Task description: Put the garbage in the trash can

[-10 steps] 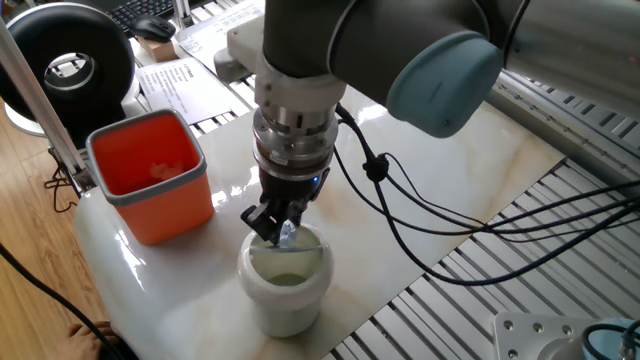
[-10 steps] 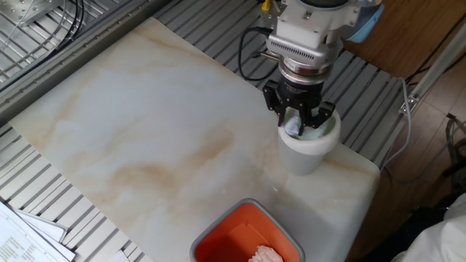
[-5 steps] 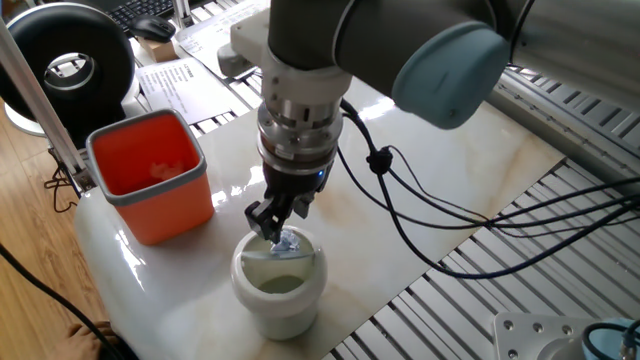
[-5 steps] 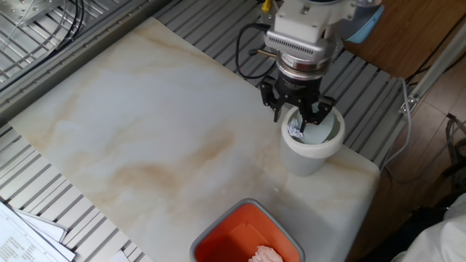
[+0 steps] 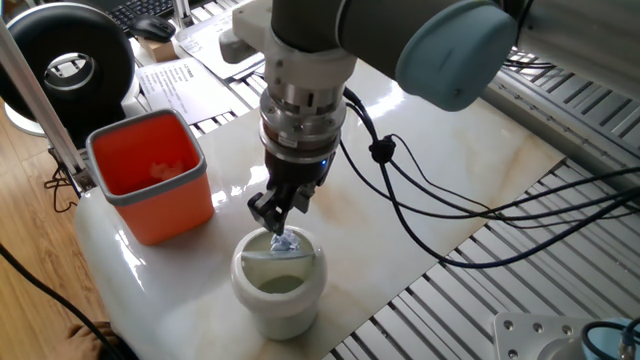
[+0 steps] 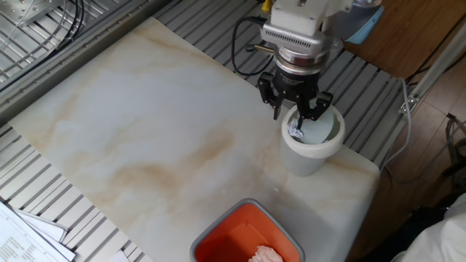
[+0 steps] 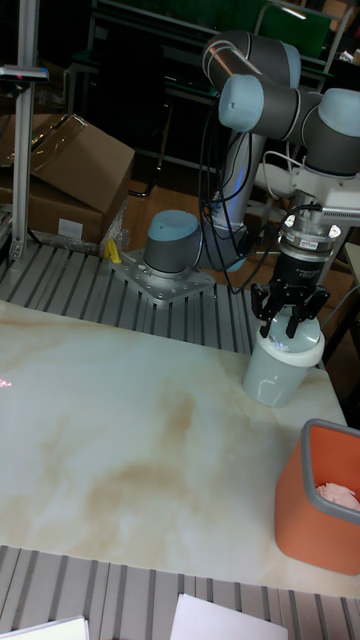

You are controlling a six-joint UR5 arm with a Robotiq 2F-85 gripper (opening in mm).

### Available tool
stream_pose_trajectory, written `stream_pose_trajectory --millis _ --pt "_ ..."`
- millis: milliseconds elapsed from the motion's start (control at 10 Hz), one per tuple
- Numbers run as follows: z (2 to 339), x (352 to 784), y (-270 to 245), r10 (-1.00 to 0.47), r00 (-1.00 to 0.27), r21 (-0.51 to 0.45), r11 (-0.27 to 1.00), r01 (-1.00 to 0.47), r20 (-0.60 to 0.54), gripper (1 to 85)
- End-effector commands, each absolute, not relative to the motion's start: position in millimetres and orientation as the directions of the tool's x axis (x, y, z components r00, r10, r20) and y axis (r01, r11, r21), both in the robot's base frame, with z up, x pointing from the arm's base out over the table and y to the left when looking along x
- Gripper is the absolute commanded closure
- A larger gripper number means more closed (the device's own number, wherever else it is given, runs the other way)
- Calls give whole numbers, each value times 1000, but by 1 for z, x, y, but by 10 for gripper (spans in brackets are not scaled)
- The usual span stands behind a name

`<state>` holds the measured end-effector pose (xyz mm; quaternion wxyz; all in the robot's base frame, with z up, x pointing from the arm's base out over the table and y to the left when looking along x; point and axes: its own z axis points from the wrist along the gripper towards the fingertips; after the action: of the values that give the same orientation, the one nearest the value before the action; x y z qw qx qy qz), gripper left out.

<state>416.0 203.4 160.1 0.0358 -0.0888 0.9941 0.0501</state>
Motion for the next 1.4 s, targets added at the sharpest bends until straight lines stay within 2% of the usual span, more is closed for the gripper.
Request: stream_pose_trajectory --millis 0,200,700,1300 --pt "148 424 201 -193 -978 88 976 -200 -84 367" --pt "136 426 195 -215 -972 60 973 -221 -91 367" --pt "122 423 192 -255 -961 64 963 -263 -103 363" --pt "170 411 189 -260 -962 85 960 -267 -86 363"
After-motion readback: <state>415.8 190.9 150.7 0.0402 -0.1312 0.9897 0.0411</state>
